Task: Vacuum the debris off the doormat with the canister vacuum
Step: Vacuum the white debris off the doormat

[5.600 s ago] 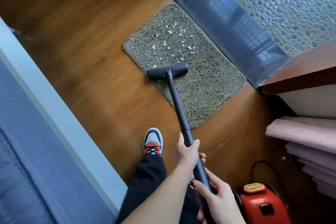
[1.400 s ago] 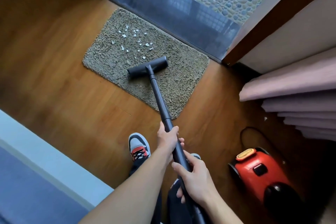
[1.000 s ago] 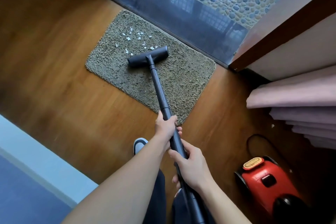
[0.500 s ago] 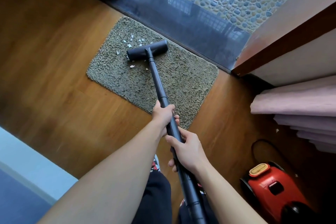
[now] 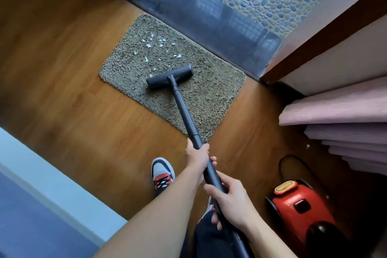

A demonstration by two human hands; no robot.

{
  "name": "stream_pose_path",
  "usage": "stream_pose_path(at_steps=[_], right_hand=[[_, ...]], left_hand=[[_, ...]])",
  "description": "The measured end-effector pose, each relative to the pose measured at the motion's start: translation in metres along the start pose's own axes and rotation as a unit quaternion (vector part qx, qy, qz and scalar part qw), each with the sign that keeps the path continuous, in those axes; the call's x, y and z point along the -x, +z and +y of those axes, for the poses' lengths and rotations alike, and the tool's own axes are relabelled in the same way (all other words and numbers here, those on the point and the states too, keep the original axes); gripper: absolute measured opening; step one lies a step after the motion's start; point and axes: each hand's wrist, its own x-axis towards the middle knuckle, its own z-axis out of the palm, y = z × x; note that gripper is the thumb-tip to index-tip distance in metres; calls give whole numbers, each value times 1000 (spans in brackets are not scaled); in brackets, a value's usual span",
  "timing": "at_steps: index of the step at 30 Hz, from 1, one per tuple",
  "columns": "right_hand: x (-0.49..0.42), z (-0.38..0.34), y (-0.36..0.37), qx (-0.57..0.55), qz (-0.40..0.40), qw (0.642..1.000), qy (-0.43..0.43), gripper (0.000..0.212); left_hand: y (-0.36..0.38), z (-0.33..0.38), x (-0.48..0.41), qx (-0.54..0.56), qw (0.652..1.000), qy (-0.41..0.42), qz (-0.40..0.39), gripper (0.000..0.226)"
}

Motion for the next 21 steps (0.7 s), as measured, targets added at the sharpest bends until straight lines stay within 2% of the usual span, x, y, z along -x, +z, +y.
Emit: stream_pose_path(at_steps=[3,7,13,21], right_hand=[[13,15,-5,14,5,1000,9,47],[18,21,-6,45,-4,999,11,52],[8,9,5,65,-17,998,-3,45],[-16,-25,32,88,-15,996,-16,33]], left_hand=[[1,-20,12,8,1000,-16,-3,58],[-2,-29,19,18,1000,-20,9,58],[-16,-11,15,35,999,-19,23,74],[-38,24,-9,41,999,-15,21,74]])
